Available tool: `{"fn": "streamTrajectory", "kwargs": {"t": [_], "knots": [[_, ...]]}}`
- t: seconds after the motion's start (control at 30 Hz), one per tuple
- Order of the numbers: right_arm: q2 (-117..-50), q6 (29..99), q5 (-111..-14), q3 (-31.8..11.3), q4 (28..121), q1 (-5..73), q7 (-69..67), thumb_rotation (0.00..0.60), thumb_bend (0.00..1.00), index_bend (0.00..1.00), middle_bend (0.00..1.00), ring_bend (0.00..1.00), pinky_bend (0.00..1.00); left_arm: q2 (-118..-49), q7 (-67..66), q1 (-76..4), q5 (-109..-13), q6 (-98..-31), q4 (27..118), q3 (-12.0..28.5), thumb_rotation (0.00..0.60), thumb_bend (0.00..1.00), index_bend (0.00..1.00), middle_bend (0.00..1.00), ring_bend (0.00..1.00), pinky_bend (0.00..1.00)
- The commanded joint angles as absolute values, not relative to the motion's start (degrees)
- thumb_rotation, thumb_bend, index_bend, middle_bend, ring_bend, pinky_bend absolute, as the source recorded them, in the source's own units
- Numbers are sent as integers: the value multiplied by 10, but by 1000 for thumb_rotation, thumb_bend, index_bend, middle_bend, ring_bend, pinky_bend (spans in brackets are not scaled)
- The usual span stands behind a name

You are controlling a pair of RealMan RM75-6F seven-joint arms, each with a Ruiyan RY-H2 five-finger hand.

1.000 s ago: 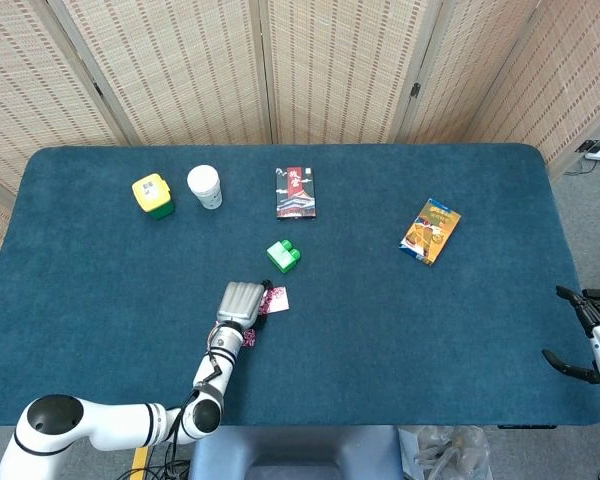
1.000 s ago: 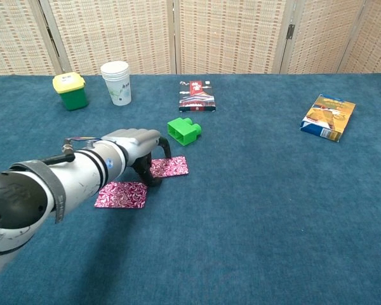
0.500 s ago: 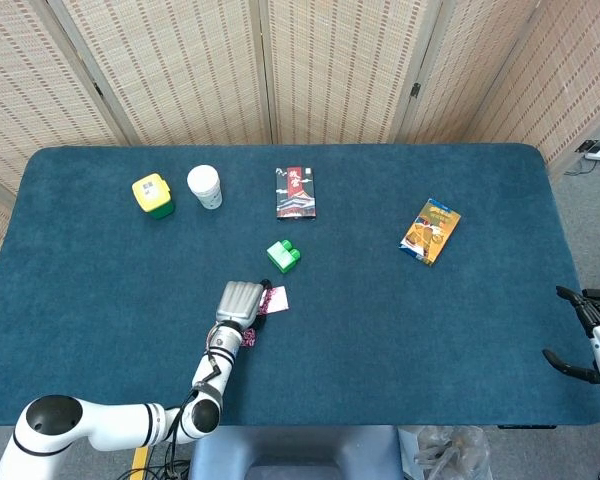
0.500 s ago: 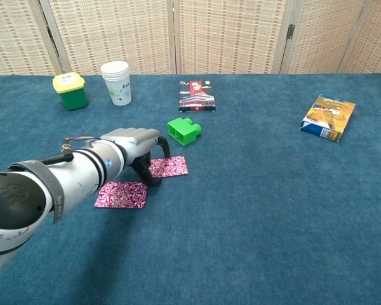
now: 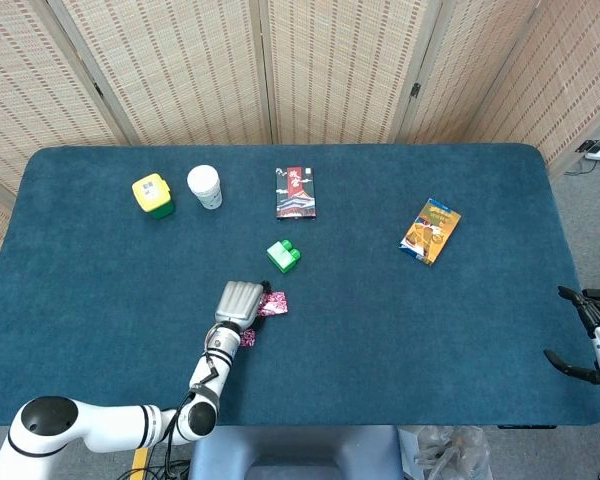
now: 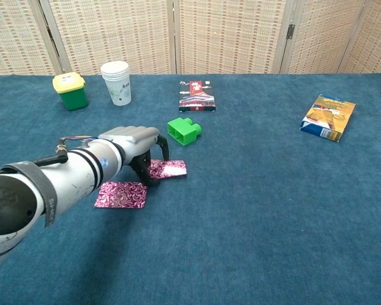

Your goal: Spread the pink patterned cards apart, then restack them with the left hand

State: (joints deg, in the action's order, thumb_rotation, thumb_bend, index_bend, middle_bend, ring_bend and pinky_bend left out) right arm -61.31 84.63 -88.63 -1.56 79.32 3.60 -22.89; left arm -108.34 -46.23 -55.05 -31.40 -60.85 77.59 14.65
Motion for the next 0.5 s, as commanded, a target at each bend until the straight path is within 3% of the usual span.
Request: {"fn": "streamTrajectory", "kwargs": {"t": [0.03,0.5], "knots": [[-614,846,-886,-16,793,37,-229,600,247,89,216,200,211,-1076,-458,-547,-323,-609,787,144,600,346,368,970,962,1000],[-614,844,-890,-17,797,41,-227,600,246,89,216,200,211,-1018,-433,-526,-384,-627,882,125,600,346,358,970,962,1000]]}}
